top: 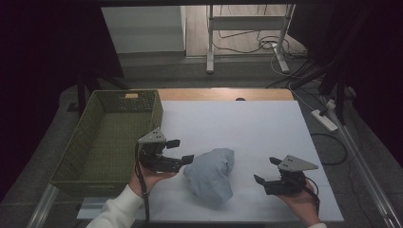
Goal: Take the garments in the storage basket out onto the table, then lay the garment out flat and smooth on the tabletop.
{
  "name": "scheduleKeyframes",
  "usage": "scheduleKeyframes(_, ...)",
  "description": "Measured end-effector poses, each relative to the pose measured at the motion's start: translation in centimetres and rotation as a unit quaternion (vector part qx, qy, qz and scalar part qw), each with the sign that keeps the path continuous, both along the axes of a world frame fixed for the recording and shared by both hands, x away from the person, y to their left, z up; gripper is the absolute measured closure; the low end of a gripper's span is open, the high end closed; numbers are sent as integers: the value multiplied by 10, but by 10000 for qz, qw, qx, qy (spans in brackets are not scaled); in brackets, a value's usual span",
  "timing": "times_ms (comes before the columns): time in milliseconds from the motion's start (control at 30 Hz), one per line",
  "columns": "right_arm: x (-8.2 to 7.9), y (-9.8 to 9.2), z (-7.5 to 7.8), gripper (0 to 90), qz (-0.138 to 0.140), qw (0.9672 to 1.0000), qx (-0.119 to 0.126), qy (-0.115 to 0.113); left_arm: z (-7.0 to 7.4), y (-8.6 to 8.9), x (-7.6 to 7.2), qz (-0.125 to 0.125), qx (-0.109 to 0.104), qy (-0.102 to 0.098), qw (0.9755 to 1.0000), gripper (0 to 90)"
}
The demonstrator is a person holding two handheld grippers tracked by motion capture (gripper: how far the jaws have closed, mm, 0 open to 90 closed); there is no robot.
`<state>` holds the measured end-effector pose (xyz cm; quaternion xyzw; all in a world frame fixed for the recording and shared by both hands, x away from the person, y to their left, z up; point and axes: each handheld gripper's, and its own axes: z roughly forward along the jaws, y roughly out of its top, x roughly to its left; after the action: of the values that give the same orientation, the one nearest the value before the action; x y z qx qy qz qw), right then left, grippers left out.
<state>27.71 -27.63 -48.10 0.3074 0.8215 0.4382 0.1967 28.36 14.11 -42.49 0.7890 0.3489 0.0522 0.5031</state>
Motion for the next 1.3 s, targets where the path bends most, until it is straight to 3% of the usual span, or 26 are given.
scheduleKeyframes(600, -3, 5, 3, 137, 85, 9999, 25, -102, 2, 15, -14, 198, -9, 22, 9998, 181)
scheduleKeyframes(1033, -3, 8, 6, 137, 128, 9998, 51, -135, 1, 16, -14, 195, 50, 37, 9998, 182)
scheduleKeyframes(1300, -6, 20, 13, 140, 243, 9994, 95, -234, 1, 19, -14, 230, 27, 40, 9997, 184)
